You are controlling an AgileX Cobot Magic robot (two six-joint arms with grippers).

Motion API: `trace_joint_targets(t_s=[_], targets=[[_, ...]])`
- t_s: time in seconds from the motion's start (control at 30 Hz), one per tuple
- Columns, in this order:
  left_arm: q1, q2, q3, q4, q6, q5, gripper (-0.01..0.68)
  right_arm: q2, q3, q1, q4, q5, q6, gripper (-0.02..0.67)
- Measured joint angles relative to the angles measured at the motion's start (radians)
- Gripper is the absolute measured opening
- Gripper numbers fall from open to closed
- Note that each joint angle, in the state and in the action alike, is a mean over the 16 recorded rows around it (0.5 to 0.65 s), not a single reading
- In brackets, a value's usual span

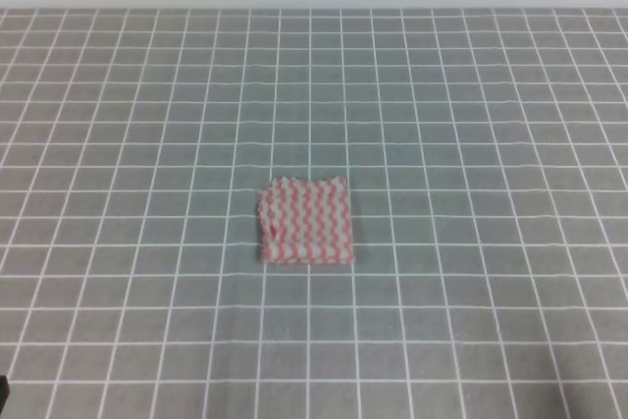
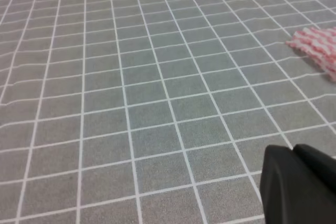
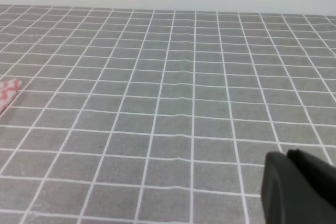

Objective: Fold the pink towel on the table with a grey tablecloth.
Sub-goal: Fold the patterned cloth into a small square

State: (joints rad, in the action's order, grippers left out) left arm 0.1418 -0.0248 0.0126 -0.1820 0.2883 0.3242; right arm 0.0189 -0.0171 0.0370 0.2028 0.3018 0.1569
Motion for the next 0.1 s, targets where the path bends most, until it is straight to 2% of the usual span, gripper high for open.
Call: trace_joint_targets(t_s=[0.1], targets=[[-0.005,0.0,0.001,0.0,0.002,0.023,-0.001,0.0,-0.002,0.0,0.0,-0.002,0.0,-0.016]])
